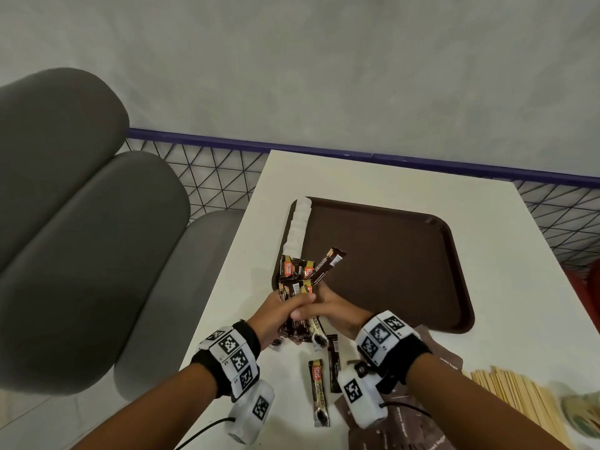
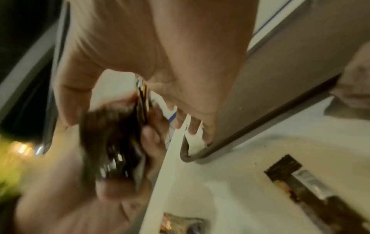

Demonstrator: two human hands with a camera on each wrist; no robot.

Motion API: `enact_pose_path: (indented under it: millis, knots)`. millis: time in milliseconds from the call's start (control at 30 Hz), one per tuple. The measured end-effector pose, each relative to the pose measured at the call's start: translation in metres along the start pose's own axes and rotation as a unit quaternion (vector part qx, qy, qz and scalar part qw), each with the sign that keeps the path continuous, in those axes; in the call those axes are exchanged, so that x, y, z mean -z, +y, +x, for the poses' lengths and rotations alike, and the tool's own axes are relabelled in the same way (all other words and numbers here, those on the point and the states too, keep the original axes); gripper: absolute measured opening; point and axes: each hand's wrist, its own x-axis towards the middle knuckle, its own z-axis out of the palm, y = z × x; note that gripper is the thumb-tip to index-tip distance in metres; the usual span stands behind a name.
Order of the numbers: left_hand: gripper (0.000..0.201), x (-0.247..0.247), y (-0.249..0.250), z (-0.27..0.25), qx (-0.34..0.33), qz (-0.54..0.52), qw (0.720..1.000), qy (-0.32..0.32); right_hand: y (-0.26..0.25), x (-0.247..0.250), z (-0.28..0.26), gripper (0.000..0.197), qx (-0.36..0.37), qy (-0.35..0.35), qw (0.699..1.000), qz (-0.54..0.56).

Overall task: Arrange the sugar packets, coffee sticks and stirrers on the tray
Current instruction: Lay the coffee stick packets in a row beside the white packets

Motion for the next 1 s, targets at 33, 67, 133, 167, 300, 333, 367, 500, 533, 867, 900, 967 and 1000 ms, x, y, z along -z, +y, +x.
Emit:
enact_pose_path:
  millis: [33, 67, 133, 167, 300, 333, 367, 500, 533, 867, 900, 967, 1000]
  knots:
    - [0.046, 0.001, 0.000, 0.000, -0.003, 0.005, 1.000, 0.010, -0.001, 0.005, -0.001, 0.081, -0.003, 0.001, 0.999, 0.050]
    - [0.046, 0.003, -0.001, 0.002, -0.003, 0.007, 1.000, 0.014, -0.003, 0.008, -0.001, 0.075, -0.004, 0.015, 0.996, 0.085]
    - [0.032, 0.005, -0.002, 0.005, 0.002, 0.009, 1.000, 0.020, -0.008, 0.012, -0.001, 0.054, 0.008, 0.054, 0.992, 0.111]
    - [0.024, 0.005, -0.002, 0.006, 0.005, 0.014, 1.000, 0.025, -0.008, 0.012, 0.001, 0.043, 0.021, 0.071, 0.992, 0.105]
    - [0.027, 0.007, -0.001, 0.008, 0.028, 0.020, 0.999, 0.037, -0.010, 0.016, 0.011, 0.029, 0.083, 0.152, 0.978, 0.119]
    - [0.029, 0.009, -0.002, 0.008, 0.038, 0.019, 0.998, 0.040, -0.013, 0.020, 0.012, 0.026, 0.101, 0.198, 0.966, 0.135]
    - [0.031, 0.012, -0.003, 0.008, 0.048, 0.014, 0.998, 0.045, -0.017, 0.026, 0.013, 0.022, 0.117, 0.240, 0.952, 0.153]
    - [0.034, 0.026, -0.004, 0.009, 0.059, 0.000, 0.995, 0.084, -0.021, 0.043, 0.017, 0.018, 0.154, 0.267, 0.950, -0.045]
    - [0.034, 0.030, -0.003, 0.009, 0.057, -0.003, 0.994, 0.096, -0.019, 0.047, 0.019, 0.022, 0.148, 0.253, 0.945, -0.145]
    - [0.025, 0.038, 0.015, 0.021, -0.017, -0.125, 0.978, 0.168, -0.006, 0.040, 0.026, 0.041, 0.147, 0.215, 0.947, -0.189]
    - [0.028, 0.037, 0.017, 0.021, -0.020, -0.125, 0.978, 0.165, -0.005, 0.039, 0.026, 0.040, 0.159, 0.209, 0.945, -0.198]
    - [0.036, 0.036, 0.020, 0.023, -0.026, -0.118, 0.979, 0.162, -0.004, 0.039, 0.026, 0.039, 0.168, 0.195, 0.944, -0.206]
    - [0.040, 0.035, 0.021, 0.024, -0.026, -0.116, 0.980, 0.162, -0.004, 0.039, 0.027, 0.039, 0.168, 0.189, 0.945, -0.206]
